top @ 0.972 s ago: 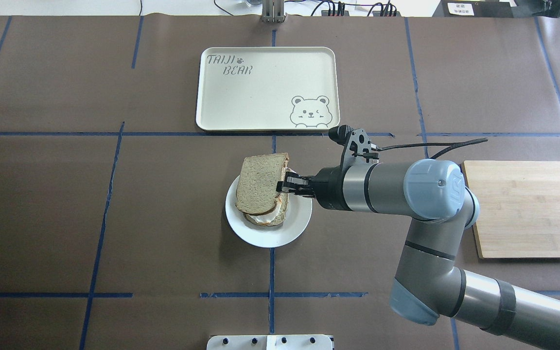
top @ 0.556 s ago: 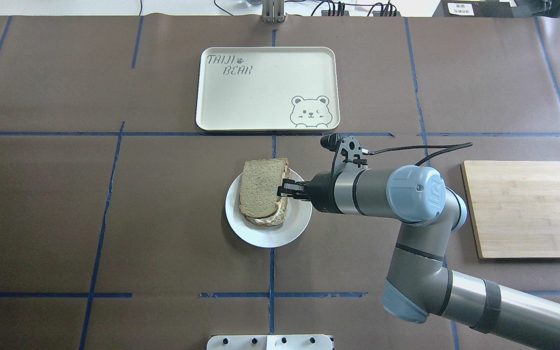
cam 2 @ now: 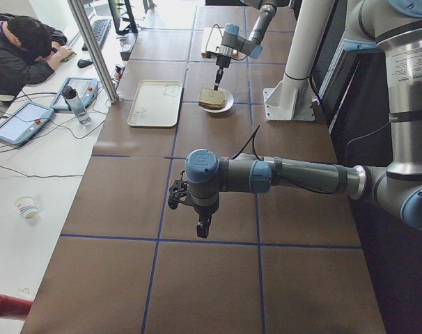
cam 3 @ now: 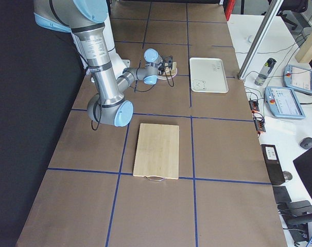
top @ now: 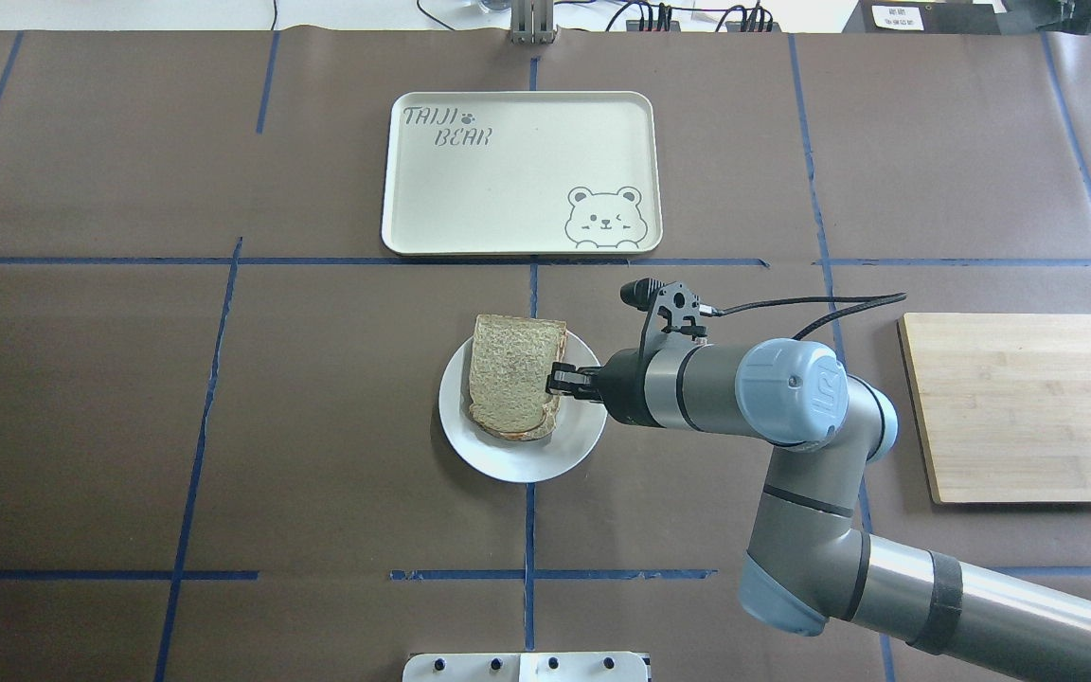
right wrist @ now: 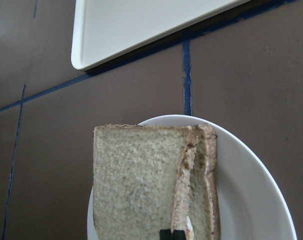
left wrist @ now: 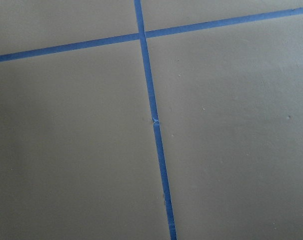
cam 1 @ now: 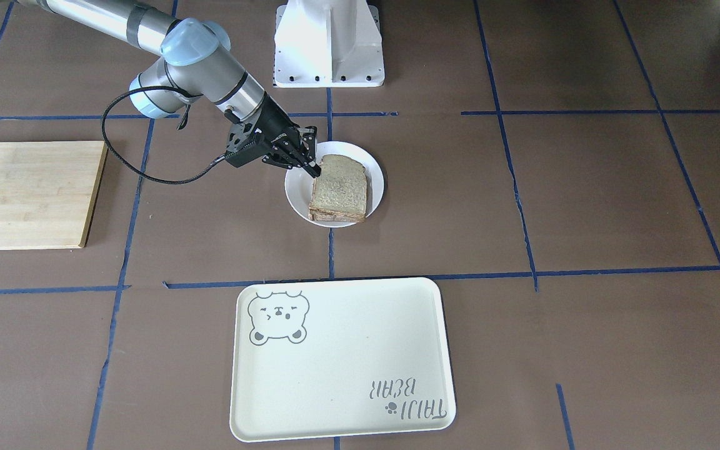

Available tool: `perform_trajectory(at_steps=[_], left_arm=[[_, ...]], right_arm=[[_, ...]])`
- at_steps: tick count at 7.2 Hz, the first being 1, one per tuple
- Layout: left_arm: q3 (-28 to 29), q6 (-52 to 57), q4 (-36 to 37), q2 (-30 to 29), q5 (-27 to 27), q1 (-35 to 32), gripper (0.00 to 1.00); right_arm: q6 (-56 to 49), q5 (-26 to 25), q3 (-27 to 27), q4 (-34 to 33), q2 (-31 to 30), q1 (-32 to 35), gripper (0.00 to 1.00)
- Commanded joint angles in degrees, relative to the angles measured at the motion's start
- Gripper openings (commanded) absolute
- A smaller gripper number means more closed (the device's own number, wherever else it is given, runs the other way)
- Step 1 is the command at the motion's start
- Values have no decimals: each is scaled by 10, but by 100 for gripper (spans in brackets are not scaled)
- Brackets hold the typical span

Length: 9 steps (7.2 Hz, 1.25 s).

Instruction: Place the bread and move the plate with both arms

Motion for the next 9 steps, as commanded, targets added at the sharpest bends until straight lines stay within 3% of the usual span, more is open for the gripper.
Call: perform_trajectory(at_steps=[1, 2, 3, 4, 5, 7, 9], left_arm=[[-1, 0, 0, -1, 0, 0, 100], [0, 0, 0, -1, 0, 0, 100], [0, 0, 0, -1, 0, 0, 100], [-3, 0, 0, -1, -1, 0, 100], [-4, 0, 0, -2, -1, 0, 100], [-6, 1, 0, -9, 3, 0, 100], [-9, -1, 1, -18, 4, 1, 100]], right_arm=[[-2, -1, -2, 0, -2, -3, 1], [-1, -2, -2, 0, -2, -3, 10], [-1, -6, -6, -3, -2, -3, 90], [-2, -19, -6, -14, -3, -1, 100], [-4, 1, -3, -44, -3, 22, 100], [-87, 147, 18, -191, -3, 119, 100], [-225, 228, 49, -337, -8, 211, 100]])
